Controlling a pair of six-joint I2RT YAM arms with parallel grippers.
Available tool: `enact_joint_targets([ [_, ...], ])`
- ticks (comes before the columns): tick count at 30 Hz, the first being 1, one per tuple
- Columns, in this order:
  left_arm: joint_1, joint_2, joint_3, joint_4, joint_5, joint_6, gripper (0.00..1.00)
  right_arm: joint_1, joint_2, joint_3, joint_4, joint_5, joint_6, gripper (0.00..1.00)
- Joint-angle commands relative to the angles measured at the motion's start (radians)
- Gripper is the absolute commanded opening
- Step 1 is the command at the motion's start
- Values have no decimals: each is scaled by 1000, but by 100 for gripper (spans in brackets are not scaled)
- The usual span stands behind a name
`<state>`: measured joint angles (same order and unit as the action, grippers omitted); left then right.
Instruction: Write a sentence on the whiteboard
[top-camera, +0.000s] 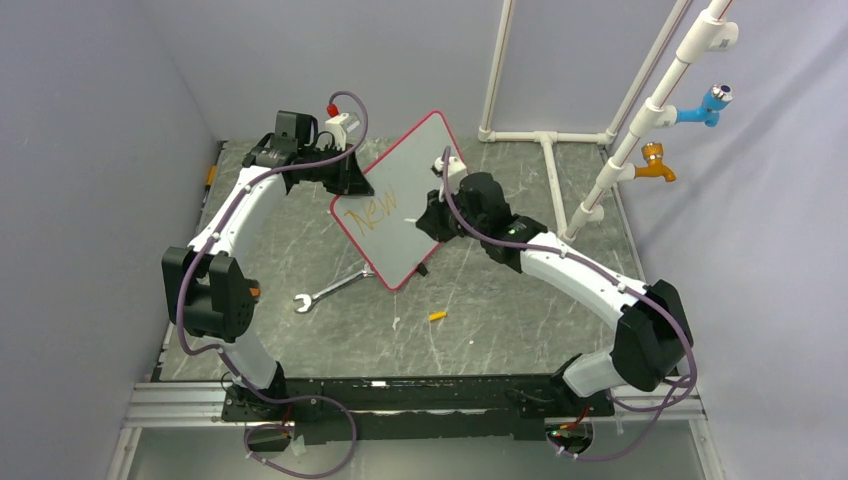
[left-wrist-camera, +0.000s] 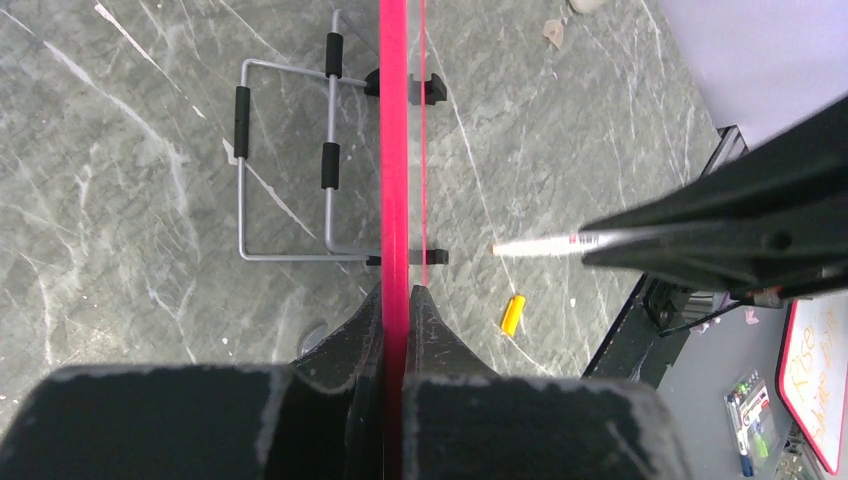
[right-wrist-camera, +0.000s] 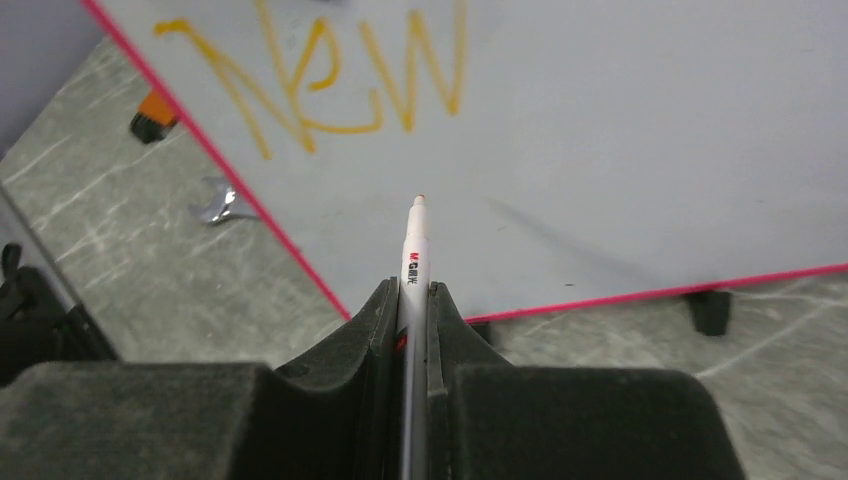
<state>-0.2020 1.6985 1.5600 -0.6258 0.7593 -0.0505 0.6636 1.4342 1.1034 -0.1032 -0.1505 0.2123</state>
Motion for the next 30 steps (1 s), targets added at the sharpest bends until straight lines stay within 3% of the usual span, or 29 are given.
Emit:
enact_joint_targets([
  [1, -30, -9, -14, 9, -9, 13, 0, 59, -44, -19, 91, -53, -13, 0],
  [14, -17, 7, -14, 6, -39, -4, 0, 182, 54, 27, 89, 14, -11, 0],
  [30, -13, 9, -17, 9, -36, -6, 0, 200, 119, 67, 89, 77, -5, 0],
])
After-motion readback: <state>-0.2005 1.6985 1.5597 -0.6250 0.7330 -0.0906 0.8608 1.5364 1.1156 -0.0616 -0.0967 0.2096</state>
